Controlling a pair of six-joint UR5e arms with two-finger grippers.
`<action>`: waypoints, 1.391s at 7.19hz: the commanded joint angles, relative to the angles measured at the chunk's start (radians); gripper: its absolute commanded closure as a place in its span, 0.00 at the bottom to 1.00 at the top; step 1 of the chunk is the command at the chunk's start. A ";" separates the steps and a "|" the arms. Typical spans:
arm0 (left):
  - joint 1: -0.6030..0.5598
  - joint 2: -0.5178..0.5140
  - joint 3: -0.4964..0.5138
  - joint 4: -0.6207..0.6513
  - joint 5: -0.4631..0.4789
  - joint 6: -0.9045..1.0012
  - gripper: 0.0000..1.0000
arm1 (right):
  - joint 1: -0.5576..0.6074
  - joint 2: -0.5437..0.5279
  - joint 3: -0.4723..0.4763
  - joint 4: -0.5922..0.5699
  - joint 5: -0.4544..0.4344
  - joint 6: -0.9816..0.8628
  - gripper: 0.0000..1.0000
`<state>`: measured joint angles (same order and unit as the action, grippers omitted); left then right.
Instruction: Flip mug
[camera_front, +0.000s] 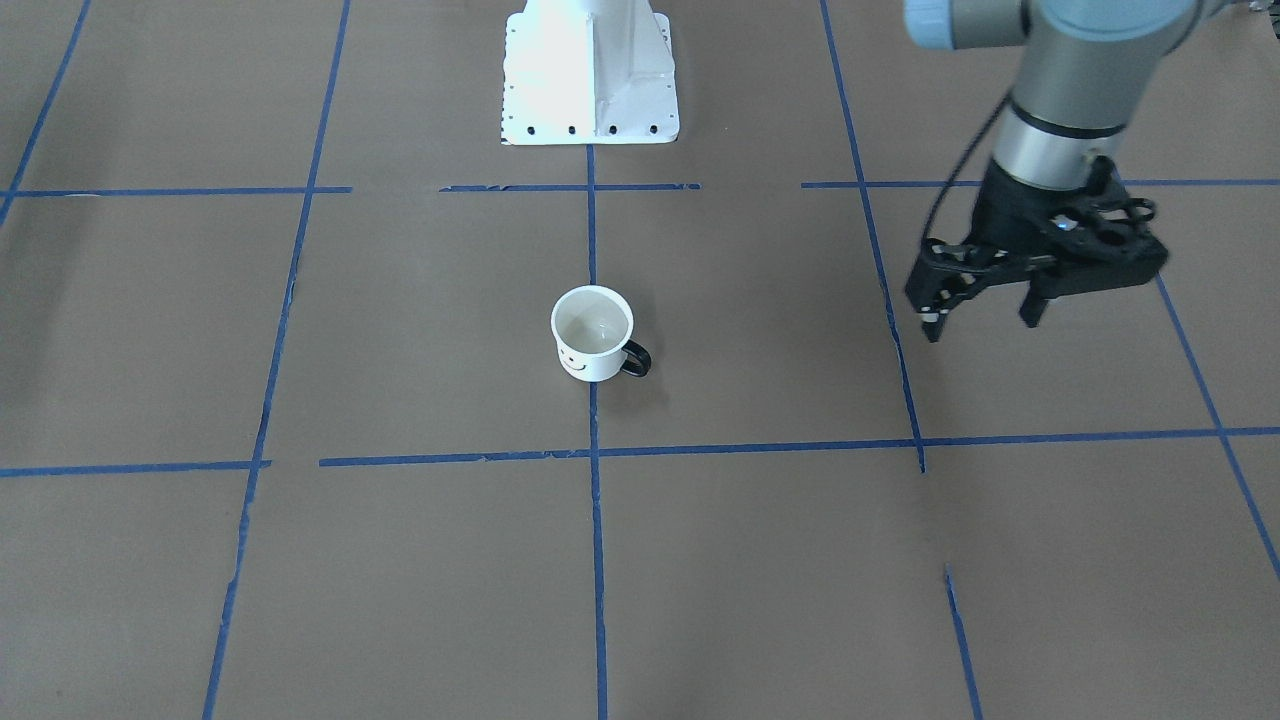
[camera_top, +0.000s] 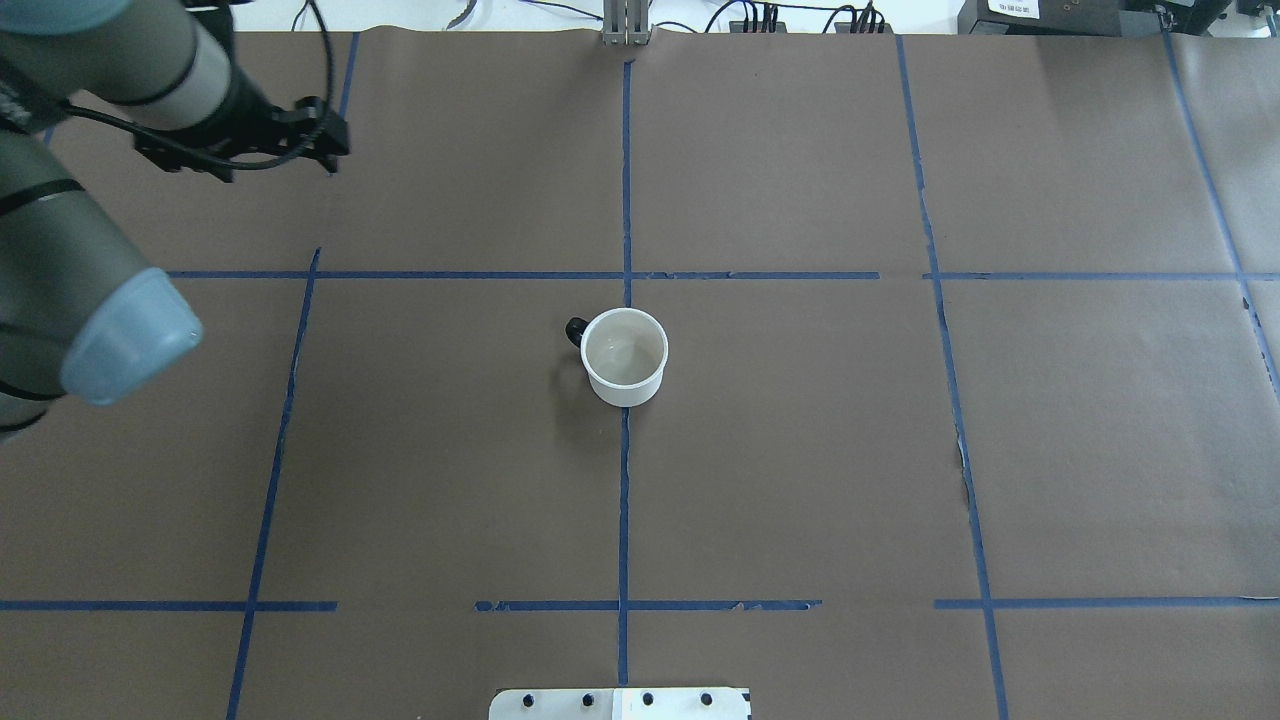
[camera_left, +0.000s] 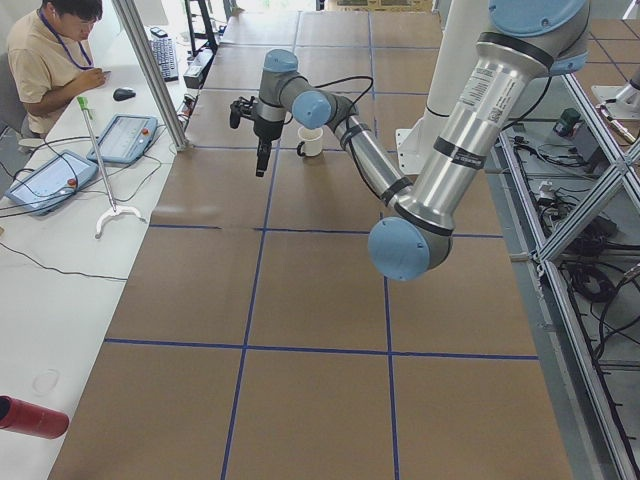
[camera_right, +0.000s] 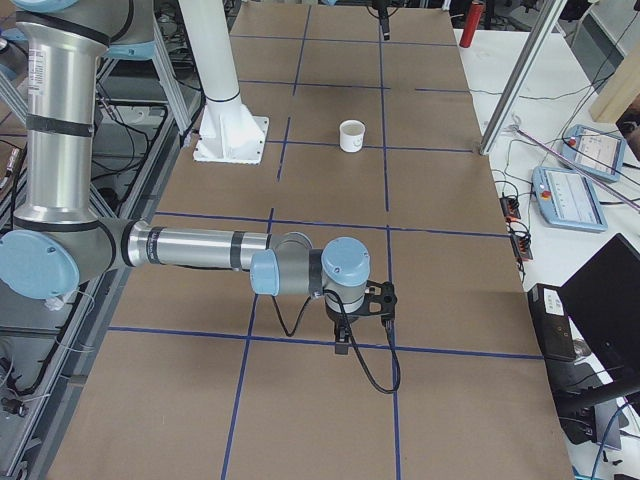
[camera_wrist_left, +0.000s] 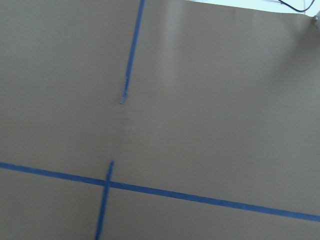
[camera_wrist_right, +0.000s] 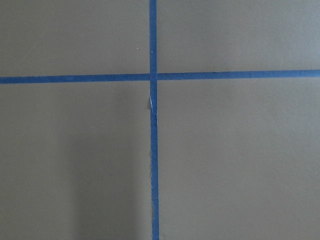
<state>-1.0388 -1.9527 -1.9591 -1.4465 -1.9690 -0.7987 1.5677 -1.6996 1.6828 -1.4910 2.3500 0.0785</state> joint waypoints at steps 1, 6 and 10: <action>-0.209 0.340 0.003 -0.290 -0.185 0.361 0.00 | 0.000 0.000 0.000 0.000 0.000 0.000 0.00; -0.579 0.613 0.200 -0.430 -0.274 0.825 0.00 | 0.000 0.000 0.000 0.000 0.000 0.000 0.00; -0.682 0.538 0.202 -0.172 -0.332 0.926 0.00 | 0.000 0.000 0.000 0.000 0.000 0.000 0.00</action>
<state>-1.7144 -1.4071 -1.7645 -1.6620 -2.2957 0.0726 1.5677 -1.6996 1.6828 -1.4910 2.3501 0.0789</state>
